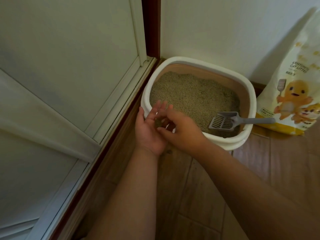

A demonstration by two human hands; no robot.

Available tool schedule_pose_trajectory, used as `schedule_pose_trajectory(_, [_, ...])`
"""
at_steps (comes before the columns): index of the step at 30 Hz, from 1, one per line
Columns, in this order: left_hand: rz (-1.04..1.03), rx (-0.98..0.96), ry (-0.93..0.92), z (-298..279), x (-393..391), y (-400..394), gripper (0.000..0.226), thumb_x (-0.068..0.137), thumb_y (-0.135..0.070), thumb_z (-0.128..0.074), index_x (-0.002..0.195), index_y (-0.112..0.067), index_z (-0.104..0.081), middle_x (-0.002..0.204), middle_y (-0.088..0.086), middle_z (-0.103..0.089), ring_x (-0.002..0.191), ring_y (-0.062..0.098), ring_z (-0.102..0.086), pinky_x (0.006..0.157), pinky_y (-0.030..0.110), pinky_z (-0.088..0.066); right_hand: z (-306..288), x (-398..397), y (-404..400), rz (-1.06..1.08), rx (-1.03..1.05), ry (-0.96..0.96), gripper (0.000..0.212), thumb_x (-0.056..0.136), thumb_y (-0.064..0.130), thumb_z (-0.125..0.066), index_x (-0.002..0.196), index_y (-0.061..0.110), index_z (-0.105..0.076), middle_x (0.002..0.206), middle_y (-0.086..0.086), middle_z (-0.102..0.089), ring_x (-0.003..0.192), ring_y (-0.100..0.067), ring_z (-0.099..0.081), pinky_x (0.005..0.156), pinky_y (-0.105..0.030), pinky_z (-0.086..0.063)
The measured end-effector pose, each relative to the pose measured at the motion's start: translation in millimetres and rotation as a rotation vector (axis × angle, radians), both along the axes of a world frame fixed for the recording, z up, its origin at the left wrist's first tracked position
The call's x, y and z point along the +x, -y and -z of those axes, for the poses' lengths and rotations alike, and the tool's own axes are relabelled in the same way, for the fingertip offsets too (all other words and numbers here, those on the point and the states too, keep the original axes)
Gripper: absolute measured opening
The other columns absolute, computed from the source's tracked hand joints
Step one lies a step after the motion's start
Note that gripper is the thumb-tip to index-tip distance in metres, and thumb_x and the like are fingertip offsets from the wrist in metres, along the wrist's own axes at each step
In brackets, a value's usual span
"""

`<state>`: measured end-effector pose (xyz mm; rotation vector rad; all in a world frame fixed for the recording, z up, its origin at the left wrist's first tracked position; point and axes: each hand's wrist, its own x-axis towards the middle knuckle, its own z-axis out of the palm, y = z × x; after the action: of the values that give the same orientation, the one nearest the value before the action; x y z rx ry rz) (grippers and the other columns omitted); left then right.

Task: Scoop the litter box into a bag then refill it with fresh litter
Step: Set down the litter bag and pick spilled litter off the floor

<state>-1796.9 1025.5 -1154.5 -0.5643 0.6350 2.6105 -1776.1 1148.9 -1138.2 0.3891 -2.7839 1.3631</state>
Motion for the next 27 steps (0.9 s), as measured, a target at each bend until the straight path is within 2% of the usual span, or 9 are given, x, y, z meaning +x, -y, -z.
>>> schedule_pose_trajectory(2, [0.004,0.022,-0.034,-6,-3,-4,0.066,0.102,-0.059,-0.038,0.143,-0.011,-0.056,0.14,0.01,-0.063,0.127,0.029,-0.063,0.109,0.049,-0.045,-4,2,-2,0.014,0.036,-0.001,0.033,0.085,0.02,-0.073,0.116,0.024,-0.065,0.099,0.001,-0.066,0.086,-0.015,-0.063,0.078,-0.04,-0.055])
schedule_pose_trajectory(4, [0.013,0.04,-0.039,-7,-4,-8,0.063,0.103,-0.055,-0.039,0.144,-0.008,-0.055,0.14,0.011,-0.063,0.129,0.029,-0.061,0.111,0.047,-0.044,-11,1,-4,-0.002,0.114,-0.001,0.029,0.087,0.021,-0.072,0.115,0.02,-0.067,0.1,0.0,-0.068,0.088,-0.015,-0.062,0.08,-0.04,-0.054])
schedule_pose_trajectory(8, [0.005,0.092,-0.021,-1,-5,-15,0.057,0.107,-0.045,-0.035,0.144,-0.006,-0.054,0.141,0.012,-0.062,0.128,0.027,-0.062,0.103,0.043,-0.051,-26,2,-5,-0.082,0.192,-0.046,0.032,0.089,0.02,-0.07,0.12,0.018,-0.067,0.108,0.003,-0.067,0.093,-0.008,-0.056,0.079,-0.023,-0.049])
schedule_pose_trajectory(11, [-0.071,0.099,-0.003,-2,-8,-17,0.054,0.105,-0.042,-0.042,0.138,-0.004,-0.059,0.135,0.016,-0.066,0.121,0.03,-0.066,0.106,0.044,-0.051,-32,0,-6,0.14,0.029,0.026,0.044,0.091,0.023,-0.067,0.134,0.027,-0.057,0.116,0.01,-0.061,0.096,-0.002,-0.058,0.081,-0.017,-0.05])
schedule_pose_trajectory(14, [-0.161,0.128,-0.005,-5,-12,-15,0.05,0.104,-0.038,-0.045,0.134,-0.001,-0.06,0.132,0.017,-0.067,0.12,0.03,-0.067,0.11,0.043,-0.048,-31,-3,-13,0.276,0.087,0.038,0.037,0.097,0.025,-0.058,0.133,0.026,-0.054,0.119,0.006,-0.06,0.097,-0.008,-0.06,0.082,-0.029,-0.054])
schedule_pose_trajectory(17, [-0.189,0.157,-0.015,-5,-13,-9,0.049,0.105,-0.039,-0.044,0.131,-0.001,-0.062,0.132,0.018,-0.067,0.121,0.031,-0.067,0.106,0.042,-0.05,-20,-7,-17,0.205,0.345,0.095,0.027,0.097,0.016,-0.049,0.121,0.02,-0.062,0.111,-0.003,-0.064,0.097,-0.02,-0.06,0.082,-0.039,-0.054])
schedule_pose_trajectory(21, [-0.186,0.176,-0.008,-5,-13,-5,0.047,0.104,-0.038,-0.046,0.131,-0.003,-0.062,0.133,0.017,-0.067,0.121,0.031,-0.066,0.104,0.041,-0.053,11,1,-10,0.055,0.408,0.275,0.023,0.095,0.015,-0.052,0.112,0.015,-0.068,0.108,-0.009,-0.068,0.098,-0.028,-0.063,0.083,-0.038,-0.053])
schedule_pose_trajectory(23, [-0.183,0.169,-0.002,-5,-13,-4,0.047,0.104,-0.038,-0.046,0.129,-0.003,-0.063,0.132,0.017,-0.067,0.121,0.031,-0.067,0.105,0.041,-0.052,33,8,-7,-0.011,0.492,0.346,0.025,0.093,0.02,-0.06,0.116,0.013,-0.067,0.114,-0.01,-0.066,0.104,-0.03,-0.064,0.087,-0.038,-0.053])
schedule_pose_trajectory(27, [-0.167,0.157,0.008,-6,-14,3,0.049,0.103,-0.038,-0.047,0.134,-0.003,-0.061,0.132,0.017,-0.068,0.12,0.03,-0.067,0.1,0.04,-0.055,74,20,-9,-0.073,0.511,0.414,0.05,0.095,0.019,-0.059,0.143,0.01,-0.052,0.149,-0.013,-0.046,0.133,-0.032,-0.05,0.111,-0.041,-0.042])
